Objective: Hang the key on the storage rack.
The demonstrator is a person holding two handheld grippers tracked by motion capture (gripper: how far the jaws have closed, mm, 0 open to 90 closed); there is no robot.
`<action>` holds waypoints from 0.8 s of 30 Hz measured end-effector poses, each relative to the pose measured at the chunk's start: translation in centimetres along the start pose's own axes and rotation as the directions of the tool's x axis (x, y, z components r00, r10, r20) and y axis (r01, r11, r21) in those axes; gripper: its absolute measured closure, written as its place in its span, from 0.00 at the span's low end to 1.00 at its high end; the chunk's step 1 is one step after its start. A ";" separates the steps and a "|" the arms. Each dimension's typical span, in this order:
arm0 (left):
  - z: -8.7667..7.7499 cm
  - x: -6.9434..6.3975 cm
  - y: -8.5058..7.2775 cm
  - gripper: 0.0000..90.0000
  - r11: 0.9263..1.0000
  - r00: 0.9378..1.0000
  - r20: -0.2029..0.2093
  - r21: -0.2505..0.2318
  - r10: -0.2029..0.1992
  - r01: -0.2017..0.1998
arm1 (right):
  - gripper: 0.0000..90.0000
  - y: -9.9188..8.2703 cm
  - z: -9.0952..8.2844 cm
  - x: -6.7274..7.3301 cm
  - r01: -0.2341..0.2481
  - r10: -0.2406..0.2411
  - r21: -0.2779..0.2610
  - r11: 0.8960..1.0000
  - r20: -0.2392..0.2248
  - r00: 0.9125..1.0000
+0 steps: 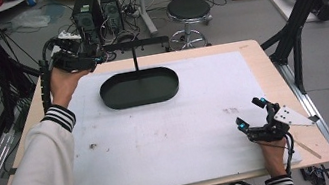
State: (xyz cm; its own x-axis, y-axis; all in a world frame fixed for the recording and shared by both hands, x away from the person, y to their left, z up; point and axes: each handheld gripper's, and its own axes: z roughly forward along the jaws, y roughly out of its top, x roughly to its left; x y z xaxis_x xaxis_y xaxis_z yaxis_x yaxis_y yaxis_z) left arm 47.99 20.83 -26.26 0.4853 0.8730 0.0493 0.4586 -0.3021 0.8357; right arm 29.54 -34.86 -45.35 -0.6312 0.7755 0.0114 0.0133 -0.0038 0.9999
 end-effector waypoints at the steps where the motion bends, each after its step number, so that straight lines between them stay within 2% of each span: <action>1: 0.1 0.1 0.1 0.54 1.000 1.000 -0.003 0.006 -0.002 0.002 | 0.01 0.0 0.0 0.0 -0.001 0.000 -0.001 1.000 -0.002 1.000; 3: 0.2 0.1 0.3 0.54 1.000 1.000 -0.012 0.001 0.007 -0.007 | 0.01 0.0 0.0 0.0 0.002 -0.002 -0.004 1.000 -0.001 1.000; 7: 0.3 0.1 0.4 0.54 1.000 1.000 -0.016 -0.019 -0.001 0.001 | 0.01 0.0 0.0 0.0 -0.003 0.003 -0.003 1.000 0.000 1.000; 9: 0.7 0.3 0.2 0.54 1.000 1.000 -0.021 -0.013 -0.014 0.014 | 0.01 0.0 0.0 0.0 -0.002 0.002 -0.003 1.000 0.000 1.000; 15: 1.2 0.3 0.2 0.54 1.000 1.000 -0.024 -0.012 -0.018 0.018 | 0.01 0.0 0.0 0.0 0.000 0.000 -0.004 1.000 -0.001 1.000; 24: 1.3 0.9 -0.2 0.54 0.999 0.998 -0.045 -0.005 -0.037 0.037 | 0.01 0.0 0.0 0.0 -0.001 0.001 -0.003 1.000 0.000 1.000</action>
State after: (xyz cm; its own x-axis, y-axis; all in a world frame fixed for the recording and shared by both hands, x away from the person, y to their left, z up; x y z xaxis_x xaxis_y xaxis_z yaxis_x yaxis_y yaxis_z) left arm 49.27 21.24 -27.09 0.4336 0.9001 0.0426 0.4726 -0.2674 0.8397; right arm 29.55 -34.86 -45.35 -0.6313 0.7754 0.0124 0.0114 -0.0067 0.9999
